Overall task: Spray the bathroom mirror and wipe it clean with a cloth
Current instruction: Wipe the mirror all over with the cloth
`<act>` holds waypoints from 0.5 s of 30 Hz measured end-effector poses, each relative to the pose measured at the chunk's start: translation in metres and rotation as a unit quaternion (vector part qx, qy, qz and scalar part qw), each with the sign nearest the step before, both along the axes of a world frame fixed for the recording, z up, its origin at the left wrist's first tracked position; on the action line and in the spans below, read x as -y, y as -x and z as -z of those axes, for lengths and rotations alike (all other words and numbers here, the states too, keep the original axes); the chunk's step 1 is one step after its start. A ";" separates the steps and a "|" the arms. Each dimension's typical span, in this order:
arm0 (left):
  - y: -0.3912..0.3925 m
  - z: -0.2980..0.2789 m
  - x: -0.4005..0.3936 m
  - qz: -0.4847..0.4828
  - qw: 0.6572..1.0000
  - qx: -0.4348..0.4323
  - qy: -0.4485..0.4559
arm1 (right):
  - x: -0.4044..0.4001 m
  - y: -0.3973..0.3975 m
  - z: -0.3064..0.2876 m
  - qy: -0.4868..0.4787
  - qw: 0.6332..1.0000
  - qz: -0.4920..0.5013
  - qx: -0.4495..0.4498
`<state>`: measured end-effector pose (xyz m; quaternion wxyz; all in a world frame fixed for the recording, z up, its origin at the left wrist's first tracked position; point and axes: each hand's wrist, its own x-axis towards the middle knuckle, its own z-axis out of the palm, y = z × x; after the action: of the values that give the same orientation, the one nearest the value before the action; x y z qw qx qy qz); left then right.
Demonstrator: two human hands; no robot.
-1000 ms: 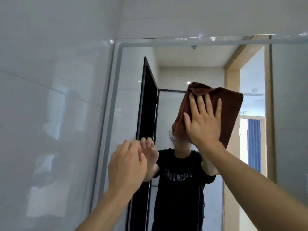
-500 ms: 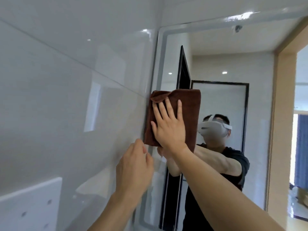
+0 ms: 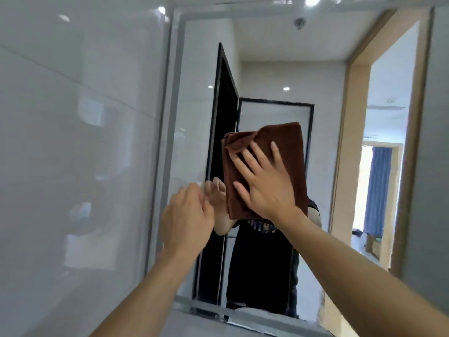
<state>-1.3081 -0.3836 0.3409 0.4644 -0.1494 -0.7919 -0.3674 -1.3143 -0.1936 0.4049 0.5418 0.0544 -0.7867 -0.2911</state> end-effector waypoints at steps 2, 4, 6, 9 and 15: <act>-0.004 -0.014 -0.021 0.005 1.000 -0.018 0.006 | -0.036 -0.024 0.002 0.017 0.999 0.031 -0.019; -0.007 -0.029 -0.038 0.006 0.999 -0.036 0.006 | -0.072 -0.048 0.008 0.041 0.997 0.053 -0.042; -0.007 -0.040 -0.049 0.004 0.998 -0.058 0.000 | -0.101 -0.067 0.017 0.070 0.993 0.062 -0.067; -0.006 -0.043 -0.053 0.006 0.997 -0.073 -0.004 | -0.127 -0.086 0.037 0.110 0.987 0.069 -0.091; -0.009 0.005 -0.026 0.035 0.997 -0.075 -0.011 | -0.101 -0.070 0.085 0.134 0.985 0.059 -0.088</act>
<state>-1.2995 -0.3577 0.3360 0.5110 -0.1987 -0.7450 -0.3800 -1.2438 -0.0928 0.3199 0.5930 -0.0913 -0.7696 -0.2182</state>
